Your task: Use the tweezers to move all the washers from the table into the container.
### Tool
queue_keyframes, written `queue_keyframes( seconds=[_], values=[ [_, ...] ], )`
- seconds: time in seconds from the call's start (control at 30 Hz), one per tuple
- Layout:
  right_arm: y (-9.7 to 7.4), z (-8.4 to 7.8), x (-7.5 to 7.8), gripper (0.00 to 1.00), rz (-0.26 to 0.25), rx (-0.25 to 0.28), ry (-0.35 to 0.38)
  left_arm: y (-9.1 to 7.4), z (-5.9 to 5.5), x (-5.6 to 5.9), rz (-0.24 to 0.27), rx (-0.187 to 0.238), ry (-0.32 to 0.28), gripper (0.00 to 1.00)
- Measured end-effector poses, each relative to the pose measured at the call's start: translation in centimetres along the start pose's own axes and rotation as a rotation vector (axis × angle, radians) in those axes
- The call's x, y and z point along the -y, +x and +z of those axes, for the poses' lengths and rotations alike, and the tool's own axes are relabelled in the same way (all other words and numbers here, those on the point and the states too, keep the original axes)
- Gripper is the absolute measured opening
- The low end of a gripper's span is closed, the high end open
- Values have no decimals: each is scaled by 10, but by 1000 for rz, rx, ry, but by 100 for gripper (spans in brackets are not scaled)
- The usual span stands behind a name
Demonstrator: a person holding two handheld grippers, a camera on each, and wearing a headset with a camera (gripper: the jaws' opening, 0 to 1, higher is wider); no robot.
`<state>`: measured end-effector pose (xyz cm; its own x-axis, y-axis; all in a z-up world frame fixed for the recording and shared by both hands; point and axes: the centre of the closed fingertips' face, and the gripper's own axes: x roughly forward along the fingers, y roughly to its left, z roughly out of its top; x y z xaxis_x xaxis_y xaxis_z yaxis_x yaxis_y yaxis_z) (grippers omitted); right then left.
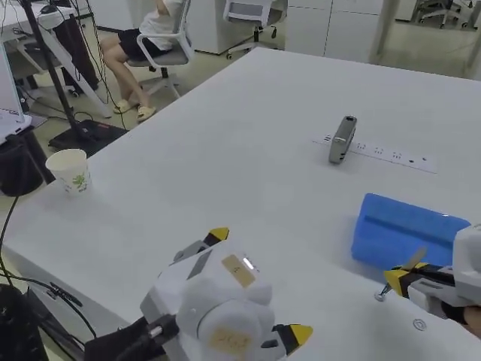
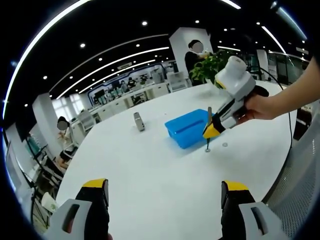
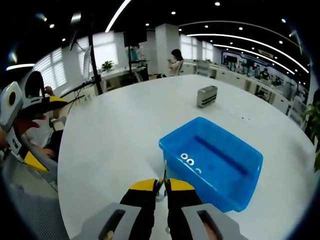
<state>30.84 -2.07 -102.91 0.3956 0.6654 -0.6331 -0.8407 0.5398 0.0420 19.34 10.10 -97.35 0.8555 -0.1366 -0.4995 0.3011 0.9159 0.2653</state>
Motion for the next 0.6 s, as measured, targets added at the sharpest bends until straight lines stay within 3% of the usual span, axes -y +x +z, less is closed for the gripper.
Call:
queue_keyframes(
  seconds=[0.6],
  values=[
    [-1, -3, -4, 2, 0, -16, -37, -1, 0, -1, 2, 0, 2, 95]
  ],
)
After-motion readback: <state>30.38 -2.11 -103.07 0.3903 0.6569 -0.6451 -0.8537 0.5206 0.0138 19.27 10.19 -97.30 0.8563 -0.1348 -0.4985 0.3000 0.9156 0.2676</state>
